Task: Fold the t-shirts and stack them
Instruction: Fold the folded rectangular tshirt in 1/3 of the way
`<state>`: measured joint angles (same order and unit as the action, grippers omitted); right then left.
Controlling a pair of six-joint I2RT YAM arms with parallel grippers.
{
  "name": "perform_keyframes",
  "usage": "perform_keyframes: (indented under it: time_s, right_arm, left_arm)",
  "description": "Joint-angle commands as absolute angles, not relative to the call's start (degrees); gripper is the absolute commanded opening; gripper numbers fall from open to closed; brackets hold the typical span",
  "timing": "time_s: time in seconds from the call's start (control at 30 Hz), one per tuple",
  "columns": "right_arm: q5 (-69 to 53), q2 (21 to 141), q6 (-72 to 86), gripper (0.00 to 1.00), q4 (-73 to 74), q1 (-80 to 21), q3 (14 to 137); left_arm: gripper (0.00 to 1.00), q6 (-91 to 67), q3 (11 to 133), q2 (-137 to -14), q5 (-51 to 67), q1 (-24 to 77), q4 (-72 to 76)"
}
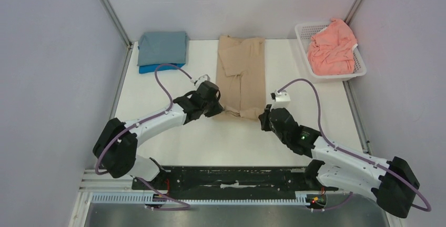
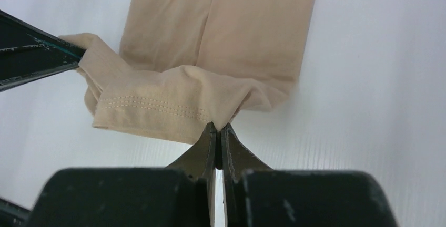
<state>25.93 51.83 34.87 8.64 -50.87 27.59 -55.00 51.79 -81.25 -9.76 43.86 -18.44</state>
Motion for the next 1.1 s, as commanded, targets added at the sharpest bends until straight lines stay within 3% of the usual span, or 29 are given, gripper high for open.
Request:
perform_keyframes:
  time_s: [0.0, 0.3, 0.9, 0.97, 1.07]
  right_arm:
    - [27.41, 58.43, 29.03, 0.01, 1.52, -45.61, 33.28]
    - [16.11, 71.67, 24.07, 0.01, -12.42, -33.41, 40.14]
    - [2.06, 95.39, 23.97, 0.04, -19.11, -22.30, 53.54]
    - [1.00, 98.00, 24.18, 0.08, -19.50, -21.35, 54.88]
    - [0.14, 101.37, 24.17, 0.18, -19.80, -19.78, 57.64]
  left_arm:
    - [0.02, -51.01, 57.44, -85.74, -8.34, 38.48, -15.57]
    - [0.02, -45.46, 75.13, -102.07, -5.11, 31.43, -16.96]
    - [0.09, -41.86, 94.99, -121.58, 2.03, 25.04, -20.20]
    - [0.16, -41.76, 95.80, -122.77, 2.30, 24.67, -20.18]
    - [0.37, -41.29, 97.27, -123.74, 1.98, 23.98, -19.87]
